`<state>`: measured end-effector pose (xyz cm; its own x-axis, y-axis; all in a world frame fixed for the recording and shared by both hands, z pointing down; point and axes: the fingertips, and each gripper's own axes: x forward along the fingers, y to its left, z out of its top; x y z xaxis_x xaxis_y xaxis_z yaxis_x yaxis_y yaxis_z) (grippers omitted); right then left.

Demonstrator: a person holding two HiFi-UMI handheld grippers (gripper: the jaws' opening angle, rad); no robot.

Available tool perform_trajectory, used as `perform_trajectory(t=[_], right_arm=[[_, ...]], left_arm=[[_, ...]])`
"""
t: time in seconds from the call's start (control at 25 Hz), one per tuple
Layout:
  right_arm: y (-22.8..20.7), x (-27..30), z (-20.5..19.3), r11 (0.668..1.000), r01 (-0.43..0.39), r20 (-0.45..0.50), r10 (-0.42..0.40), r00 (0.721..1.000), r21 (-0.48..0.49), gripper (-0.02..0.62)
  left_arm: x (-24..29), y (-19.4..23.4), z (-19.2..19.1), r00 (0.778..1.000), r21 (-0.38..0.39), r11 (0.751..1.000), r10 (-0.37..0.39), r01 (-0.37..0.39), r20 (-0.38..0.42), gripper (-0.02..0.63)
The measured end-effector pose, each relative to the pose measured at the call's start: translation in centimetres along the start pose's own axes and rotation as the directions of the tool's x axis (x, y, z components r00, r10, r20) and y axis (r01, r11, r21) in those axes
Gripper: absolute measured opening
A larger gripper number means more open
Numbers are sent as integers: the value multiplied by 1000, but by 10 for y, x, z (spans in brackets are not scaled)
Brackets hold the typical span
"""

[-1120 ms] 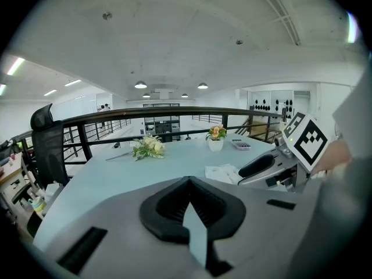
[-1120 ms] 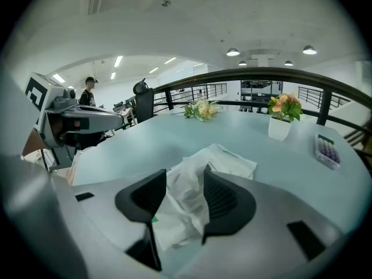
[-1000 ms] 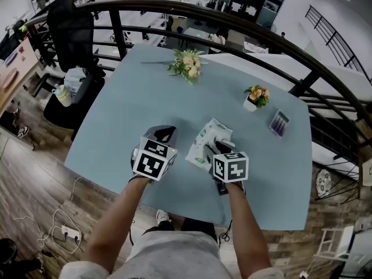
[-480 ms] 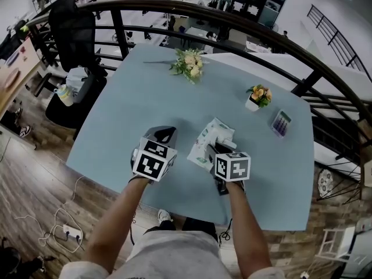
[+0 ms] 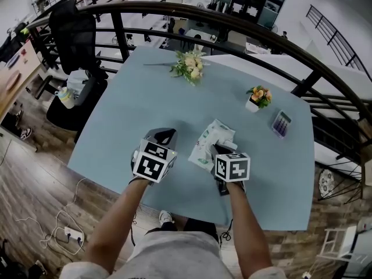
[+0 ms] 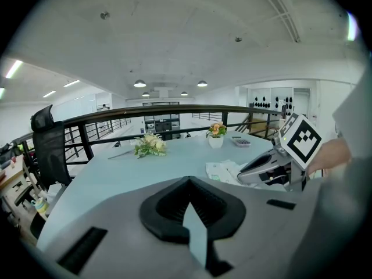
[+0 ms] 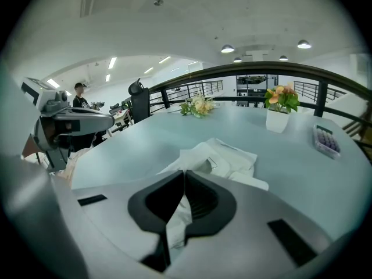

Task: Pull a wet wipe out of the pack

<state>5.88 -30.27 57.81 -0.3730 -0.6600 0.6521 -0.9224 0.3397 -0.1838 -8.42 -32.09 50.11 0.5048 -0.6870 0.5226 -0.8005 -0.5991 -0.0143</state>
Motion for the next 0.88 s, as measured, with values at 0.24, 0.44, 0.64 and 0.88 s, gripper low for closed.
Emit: perform_trajectory(t=[0.24,0.44,0.64,0.88], right_arm=[[0,-2,4,1000,11,13,-11,1000,-2,11],[1,-5,7,1000,22,27,-22,999,-3,9],[2,-11,13,1000,30,50,-29,998,-5,9],[0,-20,23,999,45,84,-45,995,-4,9]], left_arm=[[-3,2,2,1000,1,1000,0,0,4,-6],[-7,5,1,1000,-2,1000,3,-3,6,-6],[-10,4,3,1000,4,1000,0,0,11,-6],[-10,0,7,1000,14,1000,-10,10,21,-6]])
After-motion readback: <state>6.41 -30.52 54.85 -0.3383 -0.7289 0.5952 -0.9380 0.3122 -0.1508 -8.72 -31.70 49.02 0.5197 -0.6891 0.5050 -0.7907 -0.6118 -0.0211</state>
